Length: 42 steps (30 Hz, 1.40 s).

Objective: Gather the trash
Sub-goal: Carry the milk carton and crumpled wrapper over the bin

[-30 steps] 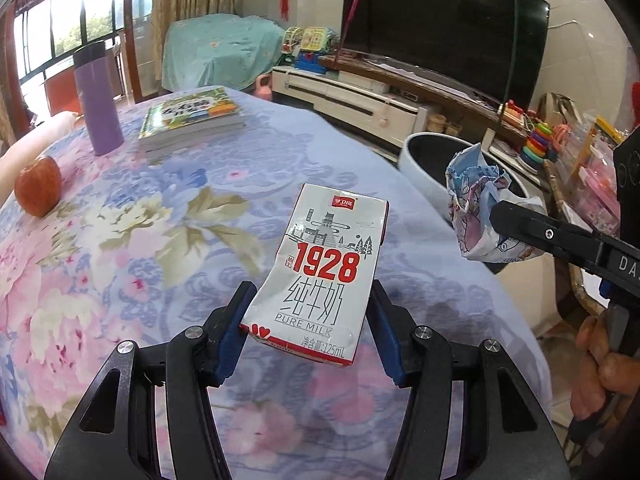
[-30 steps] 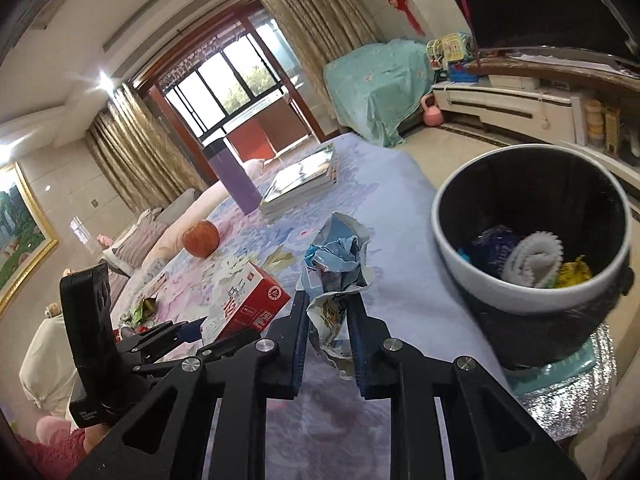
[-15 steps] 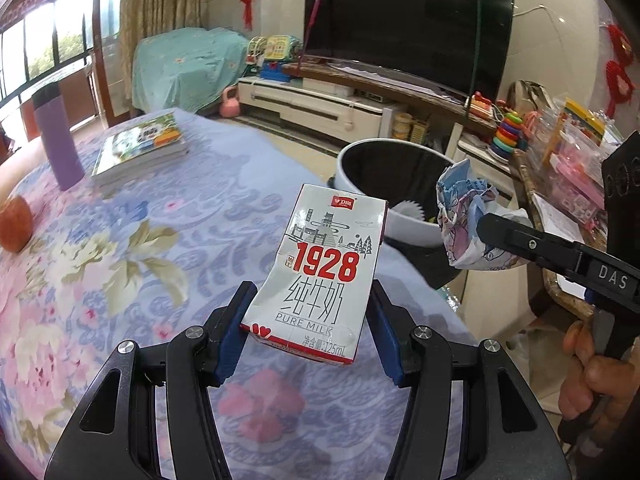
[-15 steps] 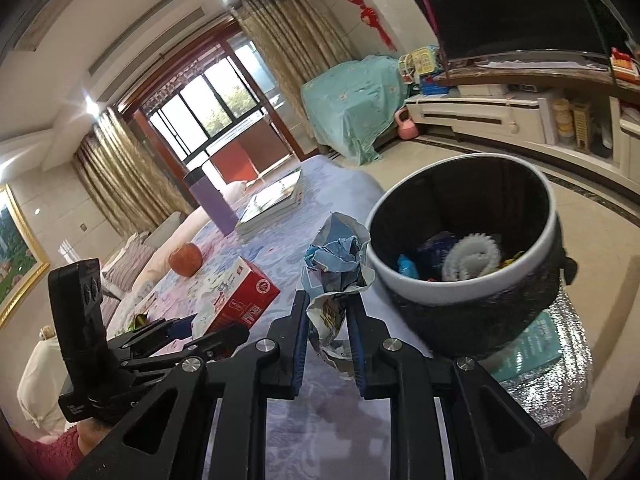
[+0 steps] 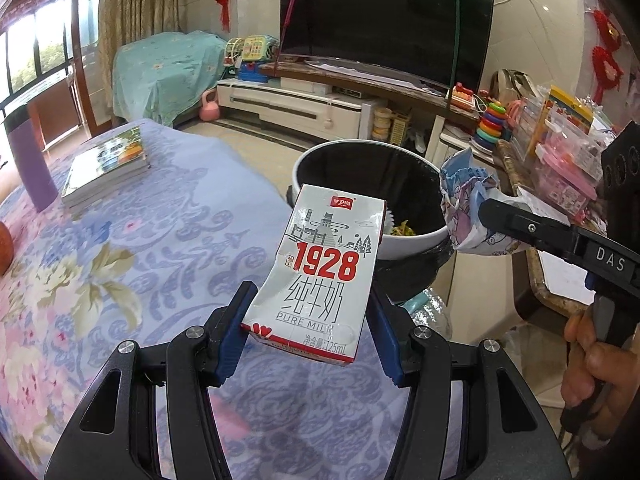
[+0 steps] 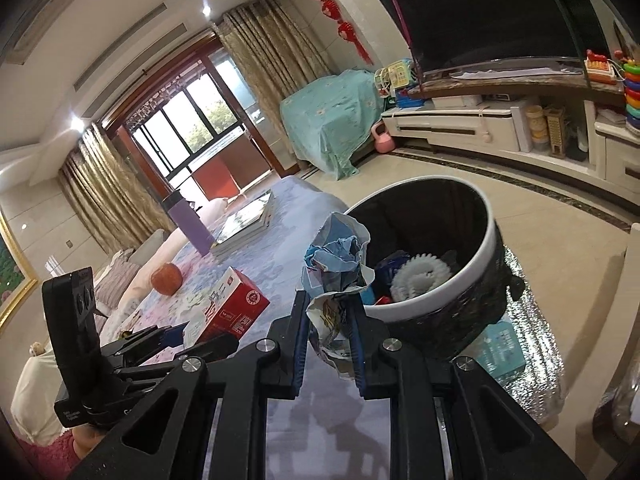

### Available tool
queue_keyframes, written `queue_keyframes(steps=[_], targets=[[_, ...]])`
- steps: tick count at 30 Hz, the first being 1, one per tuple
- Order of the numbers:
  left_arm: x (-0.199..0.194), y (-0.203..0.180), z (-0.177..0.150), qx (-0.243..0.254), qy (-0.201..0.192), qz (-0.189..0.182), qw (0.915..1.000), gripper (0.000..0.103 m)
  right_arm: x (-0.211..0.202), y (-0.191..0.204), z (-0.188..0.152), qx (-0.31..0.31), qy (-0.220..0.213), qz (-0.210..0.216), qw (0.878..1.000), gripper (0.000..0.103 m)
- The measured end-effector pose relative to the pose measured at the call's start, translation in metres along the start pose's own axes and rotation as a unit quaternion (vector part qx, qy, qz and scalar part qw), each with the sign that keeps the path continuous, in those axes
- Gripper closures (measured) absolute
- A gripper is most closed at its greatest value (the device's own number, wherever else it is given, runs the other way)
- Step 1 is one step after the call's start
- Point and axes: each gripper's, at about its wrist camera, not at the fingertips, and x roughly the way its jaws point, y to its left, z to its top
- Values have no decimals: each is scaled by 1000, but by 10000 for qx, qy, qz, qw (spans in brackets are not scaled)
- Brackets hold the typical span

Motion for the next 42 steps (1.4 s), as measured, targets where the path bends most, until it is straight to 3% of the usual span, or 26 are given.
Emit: queue_keyframes(steps=[6, 10, 42], targets=[[6, -10, 8, 117, 22, 22, 9999, 49, -4, -3, 5, -19, -49, -67, 10000, 84], [11, -13, 14, 155, 53, 24, 9999, 57, -4, -5, 9, -19, -76, -87, 9999, 84], [35, -25, 47, 203, -126, -199, 9995, 57, 15, -20, 27, -34, 89, -199, 9998, 86]])
